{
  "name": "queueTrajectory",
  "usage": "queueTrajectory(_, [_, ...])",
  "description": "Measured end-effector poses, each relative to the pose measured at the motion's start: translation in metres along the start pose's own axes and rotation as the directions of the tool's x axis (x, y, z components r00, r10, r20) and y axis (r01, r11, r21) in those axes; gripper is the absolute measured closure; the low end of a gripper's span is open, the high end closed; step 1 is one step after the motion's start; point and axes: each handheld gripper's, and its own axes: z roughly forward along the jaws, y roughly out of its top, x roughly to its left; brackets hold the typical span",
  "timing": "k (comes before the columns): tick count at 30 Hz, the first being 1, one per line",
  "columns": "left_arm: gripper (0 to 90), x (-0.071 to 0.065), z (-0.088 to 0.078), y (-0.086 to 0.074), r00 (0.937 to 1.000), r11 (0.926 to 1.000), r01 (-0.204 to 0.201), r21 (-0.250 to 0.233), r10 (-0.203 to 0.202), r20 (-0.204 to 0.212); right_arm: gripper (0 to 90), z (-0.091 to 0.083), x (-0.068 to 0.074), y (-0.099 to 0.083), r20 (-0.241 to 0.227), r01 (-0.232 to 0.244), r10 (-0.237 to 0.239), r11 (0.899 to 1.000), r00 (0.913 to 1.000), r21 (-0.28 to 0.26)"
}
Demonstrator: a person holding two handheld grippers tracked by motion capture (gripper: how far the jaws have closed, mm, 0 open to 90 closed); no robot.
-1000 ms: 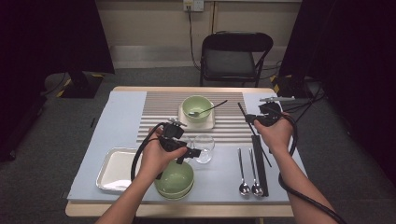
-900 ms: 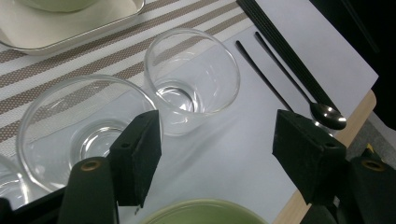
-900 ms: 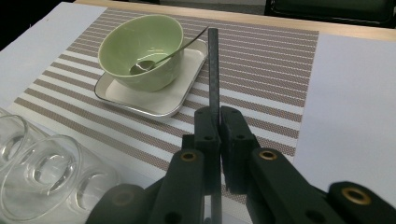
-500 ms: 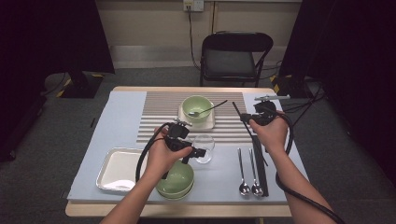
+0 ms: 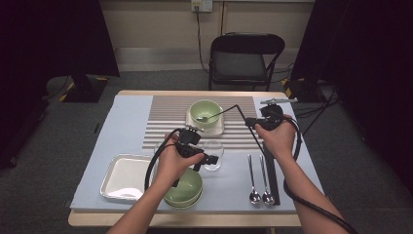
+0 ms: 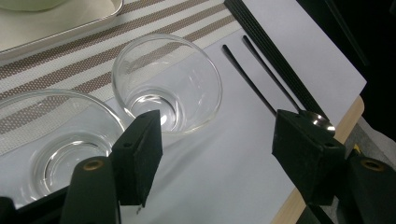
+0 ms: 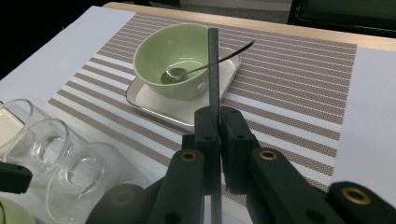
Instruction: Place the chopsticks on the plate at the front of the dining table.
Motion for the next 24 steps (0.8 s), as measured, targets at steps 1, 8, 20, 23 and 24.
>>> queueTrajectory(1, [33.3, -0.001, 0.001, 0.000, 1.0000, 1.0000, 0.008, -0.004, -0.008, -0.003, 86.6, 0.001, 0.001, 0.000, -0.004, 0.002, -0.002, 1.000, 1.0000, 0.000])
queueTrajectory(8, [33.3, -0.002, 0.004, 0.002, 1.0000, 1.0000, 0.007, -0.002, -0.007, 0.003, 86.6, 0.003, 0.006, 0.001, -0.015, 0.008, -0.008, 1.000, 0.9999, 0.003])
queueTrajectory(20, [33.8, -0.006, 0.009, 0.005, 0.9998, 0.9999, 0.015, -0.004, -0.015, 0.010, 86.6, 0.004, 0.014, 0.007, -0.034, 0.010, -0.010, 1.000, 0.9994, -0.005])
queueTrajectory(23, [33.8, -0.007, 0.010, 0.007, 0.9999, 1.0000, 0.008, -0.003, -0.008, 0.014, 86.6, 0.005, 0.016, 0.007, -0.039, 0.009, -0.009, 1.000, 0.9992, -0.005])
queueTrajectory(24, [33.8, -0.008, 0.010, 0.008, 0.9997, 0.9999, 0.013, -0.005, -0.013, 0.020, 86.6, 0.005, 0.016, 0.008, -0.041, 0.010, -0.011, 1.000, 0.9991, -0.005])
